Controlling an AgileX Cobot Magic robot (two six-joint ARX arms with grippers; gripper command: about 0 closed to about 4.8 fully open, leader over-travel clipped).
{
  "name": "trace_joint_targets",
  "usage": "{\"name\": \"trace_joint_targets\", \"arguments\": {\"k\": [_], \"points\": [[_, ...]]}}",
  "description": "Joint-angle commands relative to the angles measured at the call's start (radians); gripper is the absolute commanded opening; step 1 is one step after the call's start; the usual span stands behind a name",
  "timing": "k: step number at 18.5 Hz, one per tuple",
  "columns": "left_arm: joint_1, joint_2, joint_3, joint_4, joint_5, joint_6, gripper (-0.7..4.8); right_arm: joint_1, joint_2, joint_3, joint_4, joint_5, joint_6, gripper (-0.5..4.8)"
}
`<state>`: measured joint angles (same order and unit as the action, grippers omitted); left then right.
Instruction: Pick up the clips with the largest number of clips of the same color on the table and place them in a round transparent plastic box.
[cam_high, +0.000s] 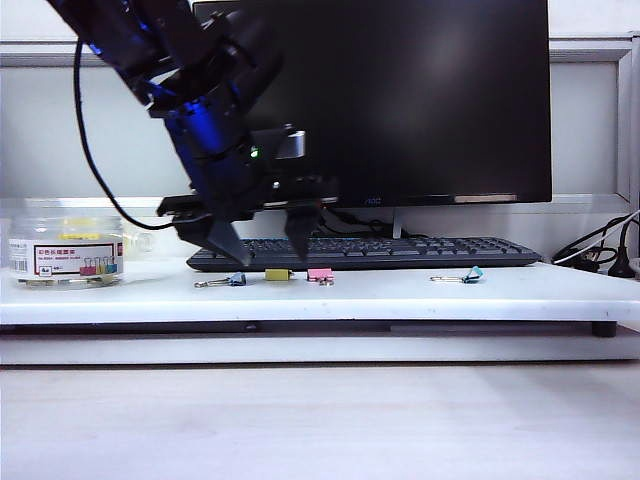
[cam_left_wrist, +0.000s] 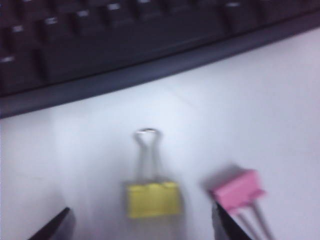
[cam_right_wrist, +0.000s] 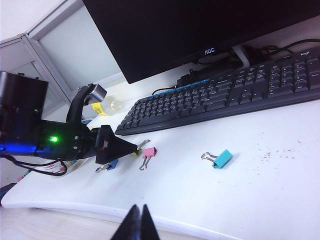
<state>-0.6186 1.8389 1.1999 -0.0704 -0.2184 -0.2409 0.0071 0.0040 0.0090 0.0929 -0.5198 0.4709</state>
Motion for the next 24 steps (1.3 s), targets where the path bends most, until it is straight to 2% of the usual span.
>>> {"name": "trace_joint_targets", "arguments": {"k": [1, 3, 9, 10, 20, 23, 24], "points": [[0.014, 0.003, 0.005, 0.014, 0.04, -0.002, 3.63, 0.0, -0.002, -0.003, 0.02, -0.006, 0.002, -0.01], [0.013, 0.013, 0.005, 0.021, 0.07, 0.008, 3.63, 0.0, -0.002, -0.003, 0.02, -0.006, 0.002, -0.01], [0.013, 0.05, 0.021, 0.019, 0.073, 0.012, 3.62, 0.0, -0.002, -0.003, 0.02, -0.006, 0.002, -0.01], [0.013, 0.055, 0.037, 0.015, 0.077, 0.025, 3.2, 0.0, -0.002, -0.003, 0.021, -0.006, 0.002, -0.01], [0.012, 0.064, 0.063, -0.062, 0.092, 0.032, 3.17, 0.0, -0.002, -0.003, 0.025, -0.006, 0.002, -0.01], [0.012, 0.064, 0.063, -0.079, 0.092, 0.058, 3.17, 0.0, -0.002, -0.003, 0.025, -0.006, 0.001, -0.01], [0.012, 0.064, 0.063, -0.082, 0.092, 0.058, 2.89, 0.0, -0.002, -0.003, 0.025, -0.006, 0.001, -0.01]]}}
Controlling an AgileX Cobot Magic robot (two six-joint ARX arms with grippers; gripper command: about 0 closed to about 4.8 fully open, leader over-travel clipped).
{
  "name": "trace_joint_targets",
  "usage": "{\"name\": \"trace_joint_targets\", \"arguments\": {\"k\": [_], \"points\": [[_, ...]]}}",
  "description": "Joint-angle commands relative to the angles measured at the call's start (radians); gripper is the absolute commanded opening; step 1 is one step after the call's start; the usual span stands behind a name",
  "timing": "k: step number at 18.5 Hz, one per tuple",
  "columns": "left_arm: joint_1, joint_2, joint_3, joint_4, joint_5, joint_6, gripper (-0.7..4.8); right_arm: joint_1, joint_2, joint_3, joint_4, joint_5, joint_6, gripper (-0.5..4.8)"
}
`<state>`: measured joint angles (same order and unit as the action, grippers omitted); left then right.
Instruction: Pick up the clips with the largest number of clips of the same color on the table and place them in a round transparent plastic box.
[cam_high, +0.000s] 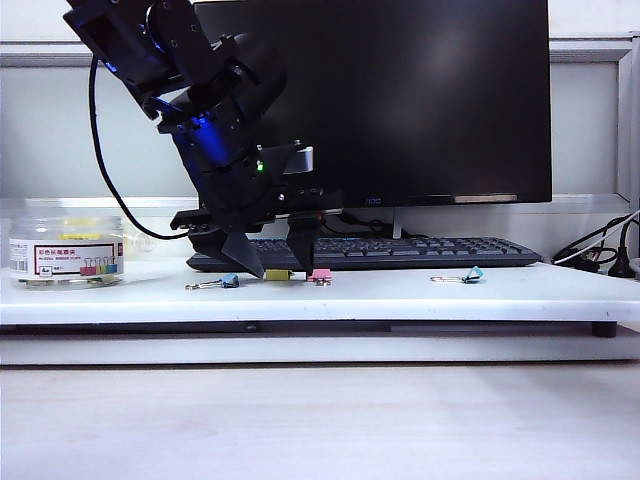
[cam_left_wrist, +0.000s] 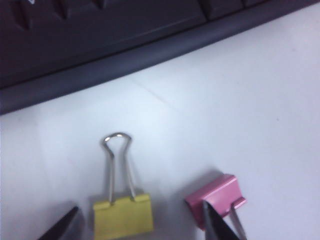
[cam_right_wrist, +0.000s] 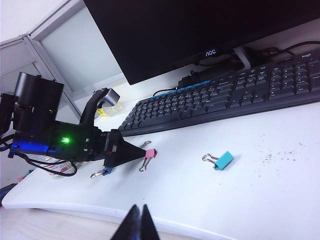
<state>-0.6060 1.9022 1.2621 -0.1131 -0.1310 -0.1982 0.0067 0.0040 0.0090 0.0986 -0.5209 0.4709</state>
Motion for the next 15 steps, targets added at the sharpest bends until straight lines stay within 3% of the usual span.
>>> {"name": "trace_joint_targets", "arguments": {"k": [1, 15], "points": [[-0.001, 0.001, 0.001, -0.039, 0.005, 0.018, 2.14, 0.0, -0.002, -0.003, 0.019, -0.005, 0.001, -0.01], [0.0, 0.028, 0.001, -0.062, 0.019, 0.03, 2.08, 0.0, -0.002, -0.003, 0.032, -0.005, 0.001, -0.01]]}}
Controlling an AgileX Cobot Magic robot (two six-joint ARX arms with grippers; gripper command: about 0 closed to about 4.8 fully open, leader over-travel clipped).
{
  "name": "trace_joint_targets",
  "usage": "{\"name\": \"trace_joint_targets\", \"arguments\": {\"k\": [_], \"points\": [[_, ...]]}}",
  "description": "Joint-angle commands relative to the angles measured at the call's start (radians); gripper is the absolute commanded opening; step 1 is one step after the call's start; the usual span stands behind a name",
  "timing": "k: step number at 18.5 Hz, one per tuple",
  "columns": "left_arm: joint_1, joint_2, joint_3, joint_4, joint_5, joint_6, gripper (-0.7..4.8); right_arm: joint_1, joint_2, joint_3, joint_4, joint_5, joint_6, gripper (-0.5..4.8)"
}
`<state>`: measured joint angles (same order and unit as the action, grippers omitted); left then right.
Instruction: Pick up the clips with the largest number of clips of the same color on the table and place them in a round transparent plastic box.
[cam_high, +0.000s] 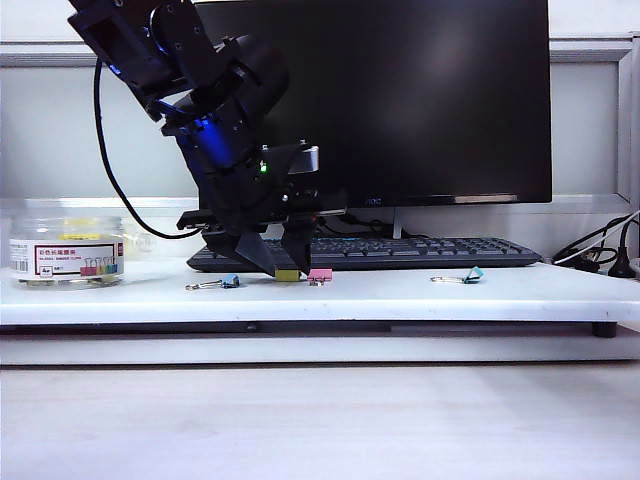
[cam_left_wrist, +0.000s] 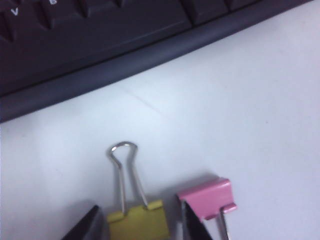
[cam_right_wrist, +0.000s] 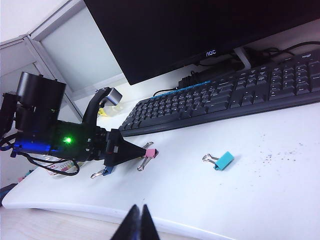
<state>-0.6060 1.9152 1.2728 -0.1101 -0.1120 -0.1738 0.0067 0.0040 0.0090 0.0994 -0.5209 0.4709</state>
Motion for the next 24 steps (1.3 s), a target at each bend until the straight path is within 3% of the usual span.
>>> {"name": "trace_joint_targets", "arguments": {"k": [1, 2, 3, 24], "points": [[0.0, 0.015, -0.01, -0.064, 0.0, 0.005, 1.9, 0.0, -0.002, -0.003, 0.032, -0.005, 0.001, -0.01], [0.0, 0.015, -0.01, -0.064, 0.0, 0.005, 1.27, 0.0, -0.002, -0.003, 0.032, -0.005, 0.001, -0.01], [0.0, 0.014, -0.01, -0.064, 0.001, 0.005, 1.22, 0.0, -0.002, -0.003, 0.032, -0.005, 0.001, -0.01], [0.0, -0.042, 0.082, -0.137, -0.008, 0.029, 1.19, 0.0, -0.002, -0.003, 0.032, -0.005, 0.001, -0.01]]}}
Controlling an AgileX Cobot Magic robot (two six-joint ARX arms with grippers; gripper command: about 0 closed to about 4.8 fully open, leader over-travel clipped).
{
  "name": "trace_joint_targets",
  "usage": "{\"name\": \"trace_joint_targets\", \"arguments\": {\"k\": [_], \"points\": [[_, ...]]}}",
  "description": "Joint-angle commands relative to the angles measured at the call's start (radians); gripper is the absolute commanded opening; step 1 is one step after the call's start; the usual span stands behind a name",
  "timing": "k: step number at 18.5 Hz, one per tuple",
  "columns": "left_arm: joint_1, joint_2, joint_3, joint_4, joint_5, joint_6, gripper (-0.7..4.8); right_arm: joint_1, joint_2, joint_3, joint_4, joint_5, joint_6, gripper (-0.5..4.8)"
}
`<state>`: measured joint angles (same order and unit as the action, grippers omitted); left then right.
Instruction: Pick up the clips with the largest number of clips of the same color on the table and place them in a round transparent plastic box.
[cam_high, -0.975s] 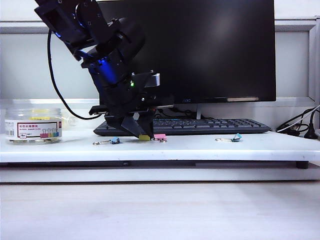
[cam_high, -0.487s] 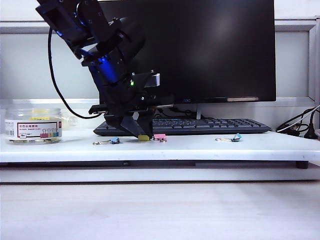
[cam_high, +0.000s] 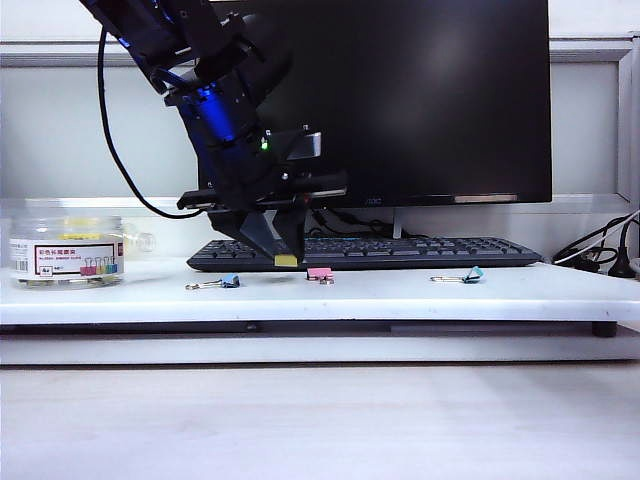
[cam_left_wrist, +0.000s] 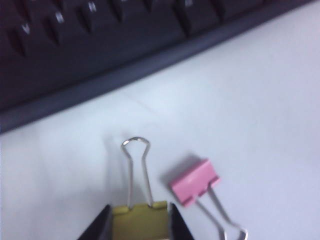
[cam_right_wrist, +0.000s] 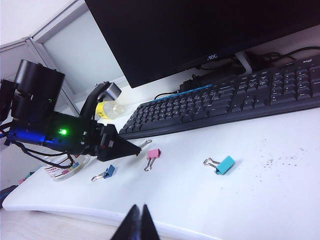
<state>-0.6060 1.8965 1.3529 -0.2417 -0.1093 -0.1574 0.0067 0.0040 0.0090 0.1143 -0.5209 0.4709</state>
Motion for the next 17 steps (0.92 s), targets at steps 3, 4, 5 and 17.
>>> {"name": "trace_joint_targets", "arguments": {"k": [3, 4, 5, 17], "points": [[0.0, -0.057, 0.002, -0.033, -0.058, 0.037, 1.19, 0.0, -0.002, -0.003, 0.018, -0.002, 0.001, -0.01], [0.0, -0.069, 0.002, -0.043, -0.07, 0.051, 1.19, 0.0, -0.002, -0.003, 0.018, -0.002, 0.001, -0.01], [0.0, -0.087, 0.002, -0.063, -0.075, 0.055, 1.19, 0.0, -0.002, -0.003, 0.018, -0.002, 0.001, -0.01], [0.104, -0.283, 0.001, -0.328, -0.156, 0.129, 1.2, 0.0, -0.002, -0.003, 0.019, -0.005, 0.001, -0.01]]}}
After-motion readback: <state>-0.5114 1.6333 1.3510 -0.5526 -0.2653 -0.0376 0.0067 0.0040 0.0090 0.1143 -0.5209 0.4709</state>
